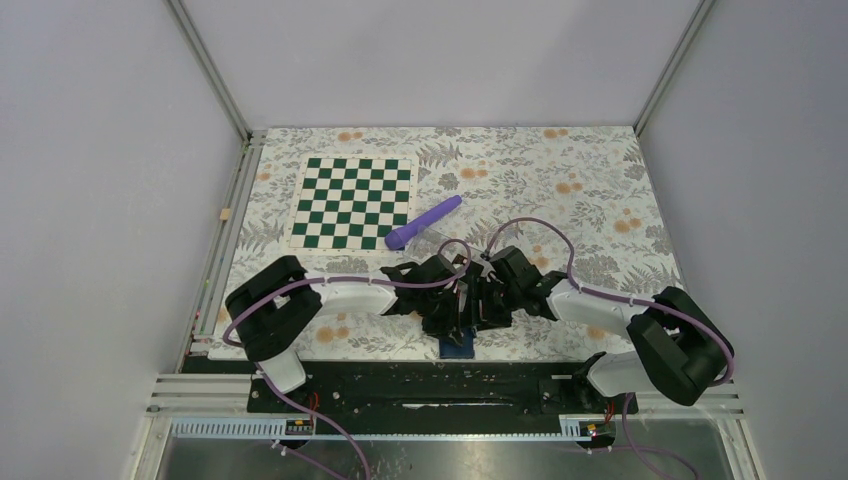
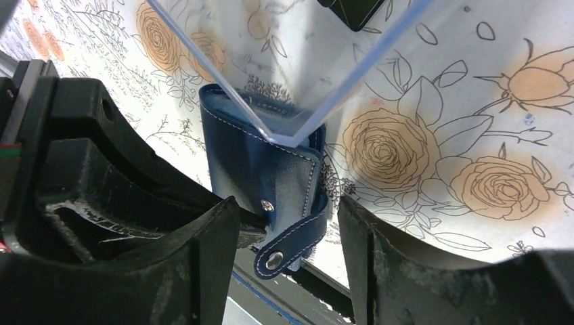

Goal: Put the credit cards into the card holder
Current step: Close the card holder at the center of the board.

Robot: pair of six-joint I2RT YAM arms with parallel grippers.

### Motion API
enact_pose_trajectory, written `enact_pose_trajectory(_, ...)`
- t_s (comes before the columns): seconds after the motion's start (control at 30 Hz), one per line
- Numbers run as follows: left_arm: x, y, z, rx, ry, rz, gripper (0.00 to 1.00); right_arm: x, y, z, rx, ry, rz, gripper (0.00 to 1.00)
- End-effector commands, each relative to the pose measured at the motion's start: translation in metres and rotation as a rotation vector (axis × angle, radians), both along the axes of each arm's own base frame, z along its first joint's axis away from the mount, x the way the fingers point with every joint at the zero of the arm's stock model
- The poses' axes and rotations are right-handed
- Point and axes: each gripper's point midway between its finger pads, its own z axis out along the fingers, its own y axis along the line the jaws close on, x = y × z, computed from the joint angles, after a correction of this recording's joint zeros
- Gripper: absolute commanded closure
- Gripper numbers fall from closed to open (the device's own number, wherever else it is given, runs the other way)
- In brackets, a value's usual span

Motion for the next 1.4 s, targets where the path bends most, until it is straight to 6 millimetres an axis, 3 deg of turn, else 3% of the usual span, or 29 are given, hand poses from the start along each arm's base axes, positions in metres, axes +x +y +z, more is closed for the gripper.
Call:
enact_pose_trajectory(0.0, 0.008, 0.006, -0.004, 0.035, -0.076, -0.007, 1.0, -0.002, 0.02, 0.018, 0.102, -0.003, 0.042, 0.37)
enact_pose_trajectory(0.13, 0.009, 0.008, 0.006, 0.037, -0.095, -0.027, 1.0, -0.002, 0.022, 0.024, 0.126, -0.007, 0.036, 0.51)
enact_pose_trajectory(0.33, 0.012, 0.017, 0.032, 0.024, -0.16, -0.031, 0.98, 0.002, 0.018, 0.043, 0.139, -0.076, 0.017, 0.48)
enact_pose_trajectory(0.43, 0.013, 0.026, 0.035, 0.044, -0.173, -0.027, 0.98, 0.004, 0.022, 0.047, 0.162, -0.083, 0.026, 0.49)
enact_pose_trajectory(0.6, 0.014, 0.032, 0.037, 0.046, -0.179, -0.02, 0.96, 0.006, 0.028, 0.038, 0.156, -0.056, 0.046, 0.51)
enact_pose_trajectory(0.83, 0.015, 0.012, 0.055, -0.105, -0.178, -0.007, 0.64, 0.013, 0.04, 0.034, 0.169, -0.035, 0.066, 0.56)
enact_pose_trajectory(1.1, 0.02, 0.0, 0.05, -0.21, -0.127, 0.074, 0.62, 0.019, 0.039, 0.04, 0.163, -0.073, 0.058, 0.66)
enact_pose_trajectory(1.27, 0.026, -0.002, 0.045, -0.261, -0.103, 0.149, 0.61, 0.017, 0.038, 0.024, 0.129, -0.039, 0.065, 0.75)
enact_pose_trajectory(1.37, 0.027, -0.004, 0.043, -0.322, -0.068, 0.2, 0.66, 0.013, 0.029, 0.008, 0.064, 0.005, 0.054, 0.79)
